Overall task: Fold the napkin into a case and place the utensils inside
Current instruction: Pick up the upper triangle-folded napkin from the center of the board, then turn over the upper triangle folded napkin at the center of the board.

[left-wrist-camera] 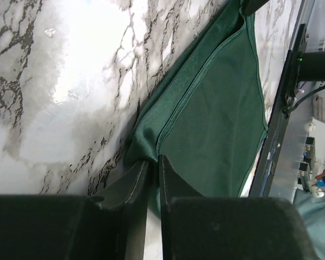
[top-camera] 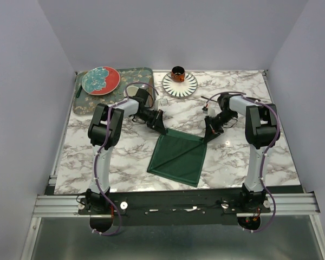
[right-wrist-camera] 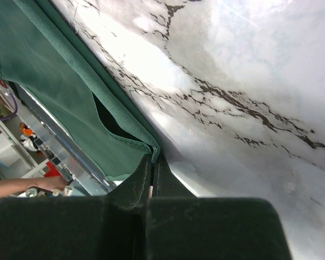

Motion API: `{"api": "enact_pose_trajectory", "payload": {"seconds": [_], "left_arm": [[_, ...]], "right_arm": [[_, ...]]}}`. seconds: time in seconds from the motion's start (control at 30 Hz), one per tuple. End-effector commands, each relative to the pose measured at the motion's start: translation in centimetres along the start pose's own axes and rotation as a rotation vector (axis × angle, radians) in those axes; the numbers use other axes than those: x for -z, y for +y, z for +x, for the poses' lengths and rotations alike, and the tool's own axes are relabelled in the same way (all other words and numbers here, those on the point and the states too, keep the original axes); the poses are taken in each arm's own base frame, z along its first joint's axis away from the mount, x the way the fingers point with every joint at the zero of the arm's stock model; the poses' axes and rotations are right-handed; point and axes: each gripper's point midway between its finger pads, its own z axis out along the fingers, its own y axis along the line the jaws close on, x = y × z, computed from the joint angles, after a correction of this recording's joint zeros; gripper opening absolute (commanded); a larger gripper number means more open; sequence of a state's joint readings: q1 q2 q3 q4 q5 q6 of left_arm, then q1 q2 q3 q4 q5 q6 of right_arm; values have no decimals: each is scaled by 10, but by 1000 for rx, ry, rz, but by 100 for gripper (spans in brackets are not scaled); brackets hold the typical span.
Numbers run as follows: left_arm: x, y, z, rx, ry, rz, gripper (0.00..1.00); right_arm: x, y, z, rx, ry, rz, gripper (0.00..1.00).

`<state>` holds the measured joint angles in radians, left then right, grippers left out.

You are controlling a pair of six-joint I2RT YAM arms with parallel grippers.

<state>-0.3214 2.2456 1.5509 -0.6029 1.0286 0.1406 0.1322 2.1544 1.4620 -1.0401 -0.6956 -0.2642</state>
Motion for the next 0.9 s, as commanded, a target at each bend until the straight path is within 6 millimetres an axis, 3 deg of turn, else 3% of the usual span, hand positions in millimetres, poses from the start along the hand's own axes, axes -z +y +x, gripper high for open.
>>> {"api": "enact_pose_trajectory", "payload": {"seconds": [0.0, 0.17, 0.27, 0.43, 0.57, 0.7, 0.8, 0.87], "left_arm": [[0, 1, 6, -43, 21, -38, 1], [21, -21, -14, -212, -32, -80, 0], [40, -42, -30, -334, -68, -115, 0], [75, -79, -66, -632, -143, -191, 0], [101, -104, -109, -890, -228, -257, 0], [127, -116, -163, -1136, -353, -320, 0], [134, -117, -185, -1309, -388, -341, 0], [132, -110, -186, -1366, -389, -346, 0]], "right_arm": [[1, -1, -5, 60, 3, 21, 1], [21, 8, -13, 174, -59, 62, 1], [45, 23, -28, 297, -151, 93, 1], [98, 45, -58, 577, -333, 241, 1], [147, 64, -92, 815, -499, 393, 1], [203, 82, -140, 1089, -687, 606, 1], [226, 91, -161, 1233, -771, 716, 1], [231, 91, -169, 1287, -799, 763, 1]]}}
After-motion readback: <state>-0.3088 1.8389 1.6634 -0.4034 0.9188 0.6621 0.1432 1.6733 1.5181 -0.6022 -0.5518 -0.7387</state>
